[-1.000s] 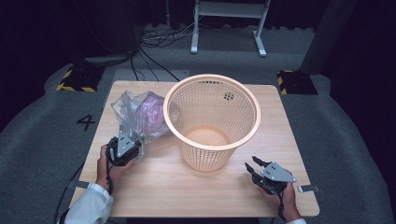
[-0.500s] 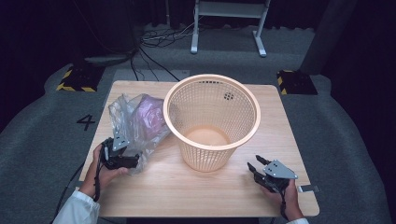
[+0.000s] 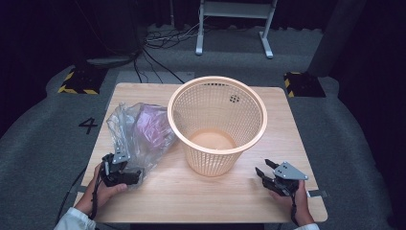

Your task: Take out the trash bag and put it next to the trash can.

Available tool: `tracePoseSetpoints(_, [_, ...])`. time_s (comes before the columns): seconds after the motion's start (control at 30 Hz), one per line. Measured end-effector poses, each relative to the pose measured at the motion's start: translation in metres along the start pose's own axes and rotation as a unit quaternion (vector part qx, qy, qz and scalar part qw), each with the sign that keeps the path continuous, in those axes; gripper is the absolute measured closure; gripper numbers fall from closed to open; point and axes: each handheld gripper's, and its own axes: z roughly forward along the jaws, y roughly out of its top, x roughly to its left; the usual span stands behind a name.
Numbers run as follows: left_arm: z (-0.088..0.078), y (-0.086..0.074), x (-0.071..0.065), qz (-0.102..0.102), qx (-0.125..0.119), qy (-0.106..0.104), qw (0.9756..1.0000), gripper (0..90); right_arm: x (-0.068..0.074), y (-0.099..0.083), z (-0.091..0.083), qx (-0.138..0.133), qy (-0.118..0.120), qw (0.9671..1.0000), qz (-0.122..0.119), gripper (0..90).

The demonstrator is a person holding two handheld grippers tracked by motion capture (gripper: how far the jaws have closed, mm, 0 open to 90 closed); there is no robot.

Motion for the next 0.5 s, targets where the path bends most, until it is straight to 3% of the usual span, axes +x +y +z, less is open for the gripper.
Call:
tracePoseSetpoints(0.1, [-0.0011,-0.0056,0.0008,0.006,-0.017,-0.005,0.9998,20.7,-0.0015,-0.0016,0.0014,0.009,0.01,0.9999,0.002,44.5])
tracePoseSetpoints(0.3, [-0.0027,-0.0072,0.0022,0.015,-0.017,-0.011,0.9997,20.7,-0.0028,-0.0055,0.0026,0.041,0.022,0.9989,0.012,30.5])
tracePoseSetpoints(0.5, [-0.0025,-0.0067,0.0036,0.022,-0.016,-0.017,0.9995,20.8,-0.005,-0.0102,0.0015,0.073,0.047,0.9958,0.03,24.9])
